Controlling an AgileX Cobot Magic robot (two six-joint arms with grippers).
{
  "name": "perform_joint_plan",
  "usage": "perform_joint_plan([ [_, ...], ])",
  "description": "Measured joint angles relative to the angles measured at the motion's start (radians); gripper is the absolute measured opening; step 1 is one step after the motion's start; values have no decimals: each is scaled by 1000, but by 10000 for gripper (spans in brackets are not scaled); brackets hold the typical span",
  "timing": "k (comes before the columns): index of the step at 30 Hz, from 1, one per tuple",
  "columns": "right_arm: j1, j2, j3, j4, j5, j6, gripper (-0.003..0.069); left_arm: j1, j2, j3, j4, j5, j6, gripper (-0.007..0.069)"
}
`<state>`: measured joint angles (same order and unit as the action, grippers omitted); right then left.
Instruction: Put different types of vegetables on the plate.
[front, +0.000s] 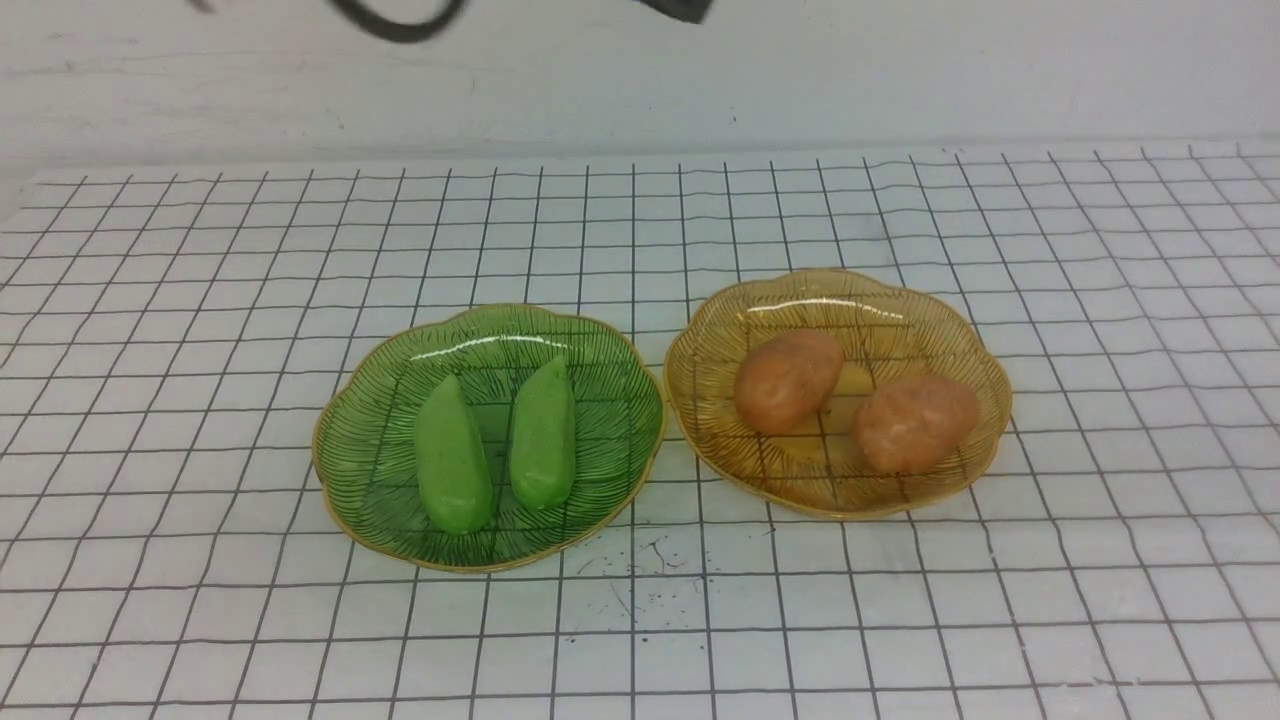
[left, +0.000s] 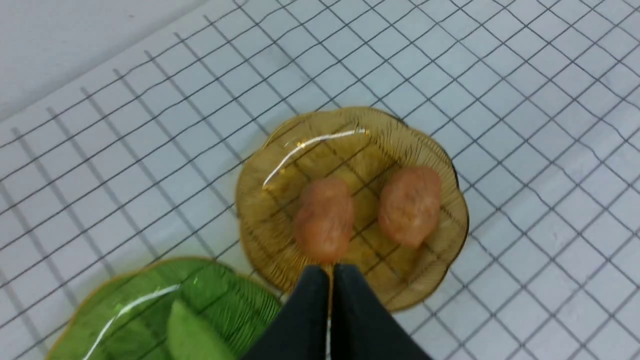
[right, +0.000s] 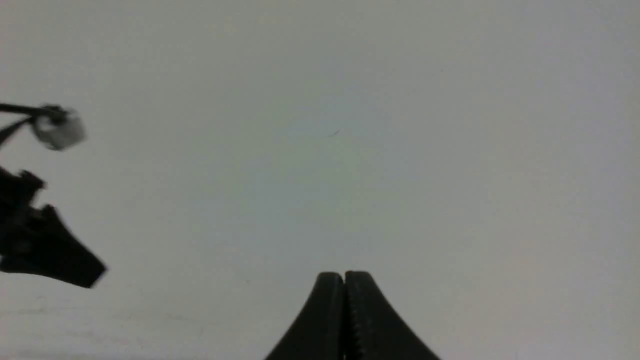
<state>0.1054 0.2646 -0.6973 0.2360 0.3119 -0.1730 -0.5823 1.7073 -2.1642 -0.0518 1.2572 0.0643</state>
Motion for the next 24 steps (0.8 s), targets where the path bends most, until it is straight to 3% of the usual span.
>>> perform_joint_plan([
  [5,0,-113,119,-3,-193,-56,-15,0,-313,353,52,-1,-23,-8],
  [8,0,-131,134,-3,-228,-62,-15,0,-505,560,52,-49,-32,-8],
  [16,0,-131,137,-4,-232,-69,-15,0,-1132,1191,64,-432,-112,-8],
  [24,0,-131,137,-4,-232,-69,-15,0,-1408,1397,57,-527,-163,-8],
])
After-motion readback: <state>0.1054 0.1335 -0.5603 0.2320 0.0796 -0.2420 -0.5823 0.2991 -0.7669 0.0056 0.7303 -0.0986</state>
